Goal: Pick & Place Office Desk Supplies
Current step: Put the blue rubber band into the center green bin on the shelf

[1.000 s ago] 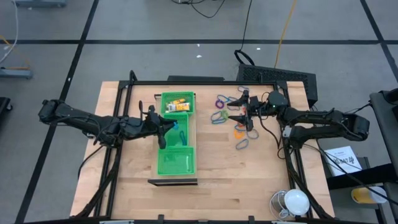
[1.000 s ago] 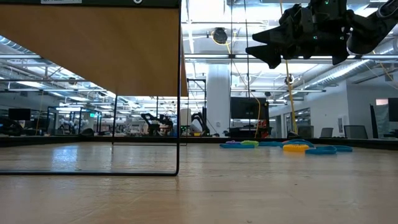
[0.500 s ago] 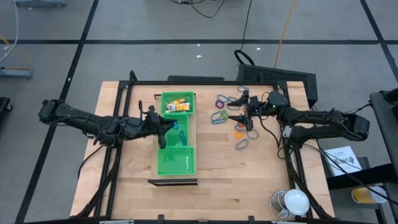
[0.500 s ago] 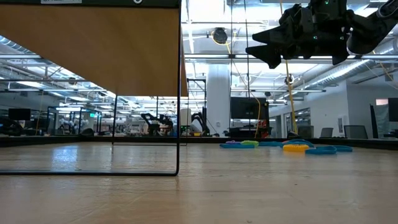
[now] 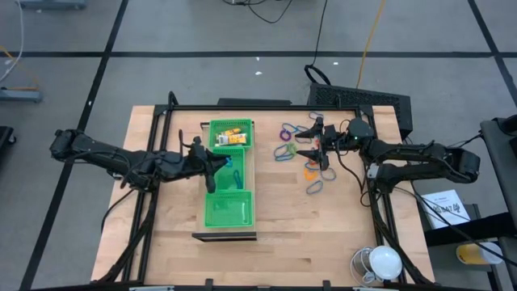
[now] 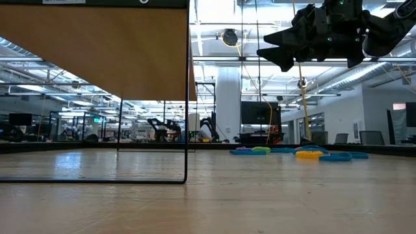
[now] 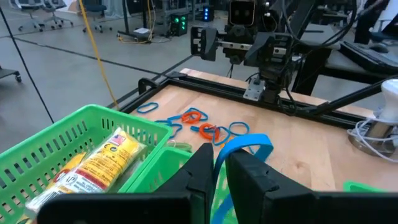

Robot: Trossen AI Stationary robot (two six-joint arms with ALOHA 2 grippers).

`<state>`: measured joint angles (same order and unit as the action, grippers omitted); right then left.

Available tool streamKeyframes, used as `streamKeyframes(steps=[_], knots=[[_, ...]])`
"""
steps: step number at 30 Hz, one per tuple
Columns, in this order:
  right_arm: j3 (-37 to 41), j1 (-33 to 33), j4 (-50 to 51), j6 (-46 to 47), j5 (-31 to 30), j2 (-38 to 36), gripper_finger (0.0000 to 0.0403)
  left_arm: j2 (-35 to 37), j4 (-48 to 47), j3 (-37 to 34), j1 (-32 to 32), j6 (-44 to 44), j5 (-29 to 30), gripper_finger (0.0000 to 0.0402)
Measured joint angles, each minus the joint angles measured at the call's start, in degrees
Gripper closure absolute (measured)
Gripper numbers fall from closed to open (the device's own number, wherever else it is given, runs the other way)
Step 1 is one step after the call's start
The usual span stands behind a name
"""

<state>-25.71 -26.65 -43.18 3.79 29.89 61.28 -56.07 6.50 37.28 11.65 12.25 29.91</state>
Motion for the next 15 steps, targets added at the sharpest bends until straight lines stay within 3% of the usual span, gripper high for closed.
streamKeyframes(steps=[15], knots=[[0.0, 0.0, 0.0, 0.0, 0.0, 0.0, 0.0122, 0.0, 0.2, 0.0, 0.0, 0.5, 0.0, 0.0350]])
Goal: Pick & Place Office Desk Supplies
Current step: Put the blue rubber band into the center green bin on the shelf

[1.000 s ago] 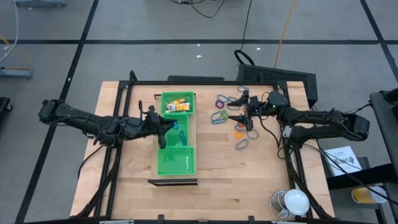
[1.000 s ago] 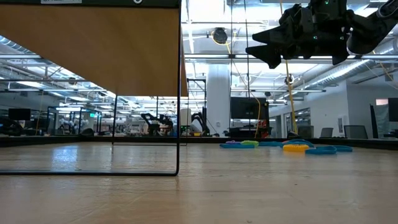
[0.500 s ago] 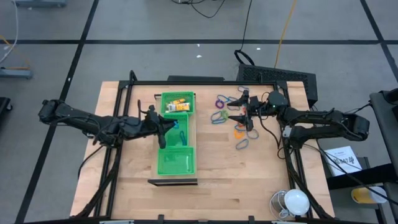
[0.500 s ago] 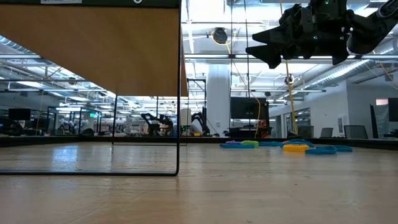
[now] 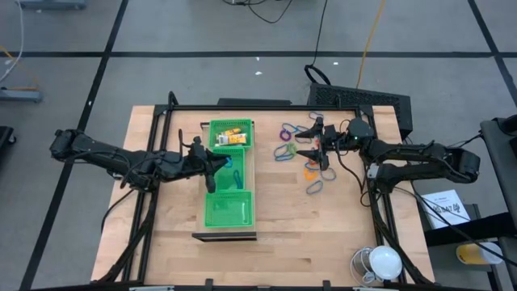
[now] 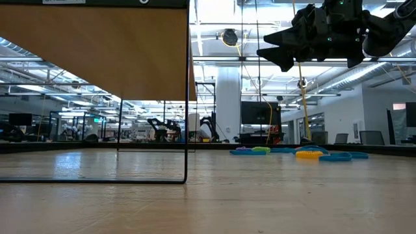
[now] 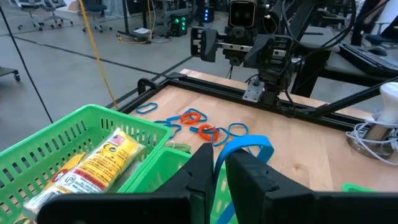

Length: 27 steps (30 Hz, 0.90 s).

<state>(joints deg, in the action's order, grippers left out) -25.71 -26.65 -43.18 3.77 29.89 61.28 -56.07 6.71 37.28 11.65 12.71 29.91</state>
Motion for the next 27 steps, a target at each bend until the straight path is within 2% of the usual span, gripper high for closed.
streamKeyframes(steps=[15, 19, 23, 27], knots=[[0.0, 0.0, 0.0, 0.0, 0.0, 0.0, 0.0119, 0.0, 0.0, 0.0, 0.0, -0.9, 0.0, 0.0350], [0.0, 0.0, 0.0, 0.0, 0.0, 0.0, 0.0122, 0.0, 0.4, 0.0, 0.0, 1.1, 0.0, 0.0348], [0.0, 0.0, 0.0, 0.0, 0.0, 0.0, 0.0123, 0.0, 0.5, 0.0, 0.0, 3.7, 0.0, 0.0316], [0.0, 0.0, 0.0, 0.0, 0.0, 0.0, 0.0120, 0.0, 0.5, 0.0, 0.0, 5.5, -1.3, 0.0248]])
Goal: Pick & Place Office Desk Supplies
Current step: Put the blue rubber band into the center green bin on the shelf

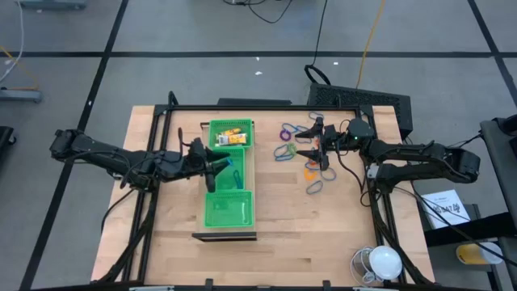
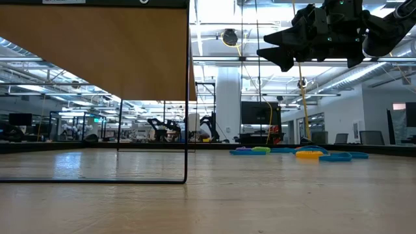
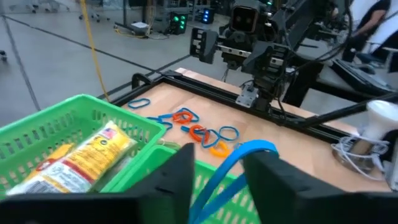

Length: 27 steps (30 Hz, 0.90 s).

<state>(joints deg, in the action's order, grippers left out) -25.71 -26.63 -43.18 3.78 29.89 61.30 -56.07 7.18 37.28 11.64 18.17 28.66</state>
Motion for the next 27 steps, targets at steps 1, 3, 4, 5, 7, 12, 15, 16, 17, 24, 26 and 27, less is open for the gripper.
streamKeyframes(steps=[1, 3, 4, 5, 7, 12, 15, 16, 17, 24, 26, 27], knots=[[0.0, 0.0, 0.0, 0.0, 0.0, 0.0, 0.0120, 0.0, 0.0, 0.0, 0.0, 0.0, -0.4, 0.0230], [0.0, 0.0, 0.0, 0.0, 0.0, 0.0, 0.0120, -0.1, 0.0, 0.0, 0.0, 0.0, -0.5, 0.0195], [0.0, 0.0, 0.0, 0.0, 0.0, 0.0, 0.0120, -0.1, 0.0, 0.0, 0.0, 0.0, -0.6, 0.0180], [0.0, 0.0, 0.0, 0.0, 0.0, 0.0, 0.0120, -0.2, -0.1, 0.0, 0.0, 0.1, -0.7, 0.0166], [0.0, 0.0, 0.0, 0.0, 0.0, 0.0, 0.0120, -0.2, -0.1, 0.0, 0.0, 0.5, -2.1, 0.0142], [0.0, 0.1, -0.3, 1.9, 0.2, 0.0, 0.0120, -0.2, -1.9, 0.0, 0.1, 6.4, -10.4, 0.0103], [0.0, 0.1, -0.3, 3.9, 0.2, 0.0, 0.0120, -0.2, -4.0, 0.0, -0.3, 10.3, -10.4, 0.0093], [0.0, 0.1, -0.3, 4.6, 0.2, 0.0, 0.0119, -0.2, -4.5, 0.0, -0.6, 10.8, -10.1, 0.0092], [0.0, 0.1, -0.3, 5.5, 0.2, 0.0, 0.0119, -0.2, -4.9, 0.0, -0.8, 10.9, -9.7, 0.0092], [0.0, 0.1, -0.7, 11.9, 0.0, 0.0, 0.0120, -0.2, 0.1, 0.0, -2.7, -1.9, -9.1, 0.0106], [0.0, 0.1, -1.4, 12.2, 0.0, 0.0, 0.0119, -0.2, 2.6, 0.0, -3.0, -5.8, -9.1, 0.0110], [0.0, 0.1, -1.6, 12.3, 0.0, 0.0, 0.0119, -0.2, 3.7, 0.0, -3.0, -7.5, -9.1, 0.0112]])
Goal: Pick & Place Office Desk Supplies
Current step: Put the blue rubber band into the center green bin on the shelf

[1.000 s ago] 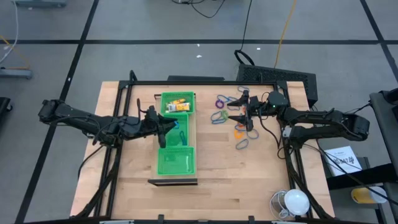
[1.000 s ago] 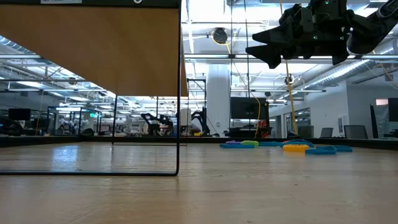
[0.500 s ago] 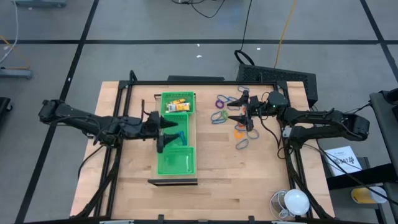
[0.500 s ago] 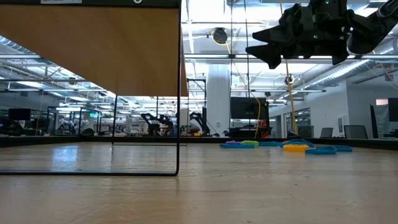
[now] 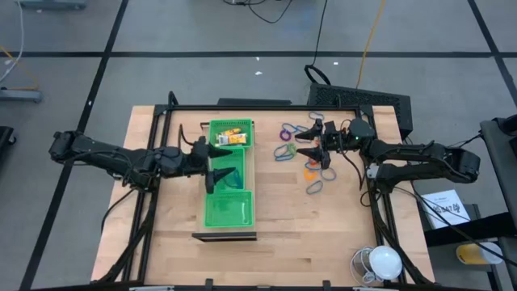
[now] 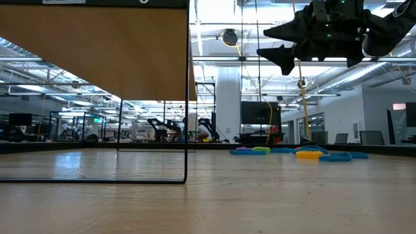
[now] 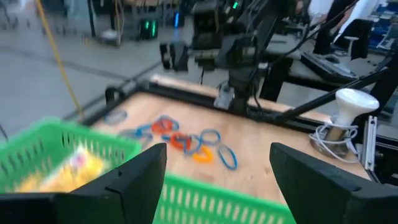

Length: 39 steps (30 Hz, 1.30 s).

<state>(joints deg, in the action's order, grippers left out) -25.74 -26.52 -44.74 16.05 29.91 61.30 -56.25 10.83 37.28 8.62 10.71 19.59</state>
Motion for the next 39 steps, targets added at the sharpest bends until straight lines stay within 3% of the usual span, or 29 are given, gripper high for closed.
streamKeyframes(steps=[8, 13, 15, 20, 23, 29, 31, 34, 39], knots=[[0.0, 3.3, 2.9, -0.9, -1.4, 0.0, 0.0119, 0.0, 1.2, 0.0, 0.0, -5.0, 0.0, 0.0111], [0.0, 10.9, 15.2, -14.7, -24.2, 1.1, 0.0110, 0.0, 1.0, 0.0, 0.0, -5.0, 0.0, 0.0115], [0.0, 13.2, 20.7, -15.7, -29.6, 1.8, 0.0106, 0.0, 0.9, 0.0, 0.0, -5.0, 0.0, 0.0118], [0.0, 19.4, 33.5, -13.4, -30.1, -0.2, 0.0107, 0.0, 0.9, 0.0, 0.0, -5.9, 0.0, 0.0121], [0.0, 22.0, 40.8, -8.6, -33.8, -2.9, 0.0109, 0.0, 0.9, 0.0, 0.0, -5.9, 0.0, 0.0121], [0.0, 22.6, 57.5, -1.5, -41.9, -8.2, 0.0109, 0.0, 1.2, 0.0, 0.0, -6.0, 0.9, 0.0121], [0.0, 22.6, 61.8, -0.7, -42.1, -8.7, 0.0111, 0.0, 1.2, 0.0, 0.0, -6.0, 1.5, 0.0121], [0.6, 22.6, 63.8, -3.5, -42.0, -8.2, 0.0116, 0.0, 1.0, 0.0, 0.0, -6.0, 1.5, 0.0121], [4.8, 22.6, 57.5, -10.0, -41.9, -6.2, 0.0130, 0.0, 1.0, 0.0, -0.1, -6.0, 1.5, 0.0121]])
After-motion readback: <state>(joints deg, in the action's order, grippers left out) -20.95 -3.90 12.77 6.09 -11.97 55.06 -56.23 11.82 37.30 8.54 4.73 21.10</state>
